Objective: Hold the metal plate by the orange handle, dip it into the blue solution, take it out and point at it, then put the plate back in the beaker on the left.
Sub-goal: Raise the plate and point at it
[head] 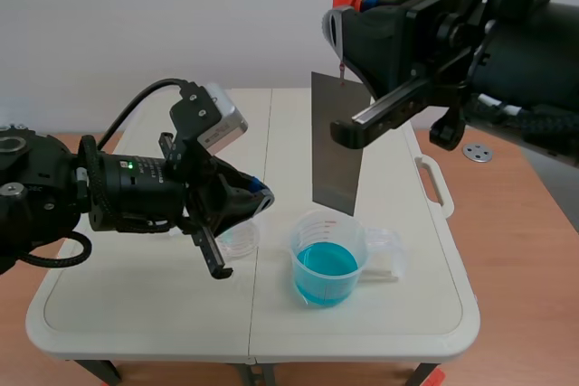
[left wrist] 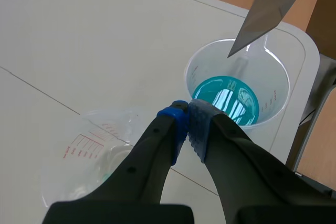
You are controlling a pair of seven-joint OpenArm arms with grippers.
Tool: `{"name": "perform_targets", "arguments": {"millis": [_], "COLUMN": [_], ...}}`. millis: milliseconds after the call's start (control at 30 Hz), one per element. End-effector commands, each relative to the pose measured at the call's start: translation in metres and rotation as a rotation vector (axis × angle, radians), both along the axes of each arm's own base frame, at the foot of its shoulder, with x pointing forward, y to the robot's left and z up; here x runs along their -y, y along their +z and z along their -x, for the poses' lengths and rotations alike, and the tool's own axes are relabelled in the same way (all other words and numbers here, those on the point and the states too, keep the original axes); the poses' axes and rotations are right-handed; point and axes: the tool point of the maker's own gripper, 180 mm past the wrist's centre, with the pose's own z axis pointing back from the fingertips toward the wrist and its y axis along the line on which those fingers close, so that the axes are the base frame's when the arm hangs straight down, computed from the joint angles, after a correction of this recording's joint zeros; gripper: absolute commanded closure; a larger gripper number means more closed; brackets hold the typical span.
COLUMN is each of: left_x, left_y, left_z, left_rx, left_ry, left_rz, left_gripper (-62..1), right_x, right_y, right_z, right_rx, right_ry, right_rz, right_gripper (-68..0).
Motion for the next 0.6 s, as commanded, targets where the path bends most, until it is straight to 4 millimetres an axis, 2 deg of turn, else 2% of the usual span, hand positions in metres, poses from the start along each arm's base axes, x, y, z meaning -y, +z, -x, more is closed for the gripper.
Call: {"name": "perform_targets", "arguments": {"millis": [0, 567], "left_x": [0.0027, 0.0048], "left_y": [0.0086, 0.0120], "left_z": [-0.0033, -0.0063], "left_rx": [0.019, 0.032], "left_ry": [-0.004, -0.011], "left_rz": [0.023, 0.019], "left_gripper": [-1.6, -1.6], "right_x": [-0.0015, -0.0015], "right_y": [0.0147, 0.0147], "right_z": [0.0022, 0.0022], "right_rx": [0.044, 0.044], "right_ry": [0.011, 0.011], "right_rz": [-0.024, -0.024], "right_gripper": [-1.3, -1.3]}}
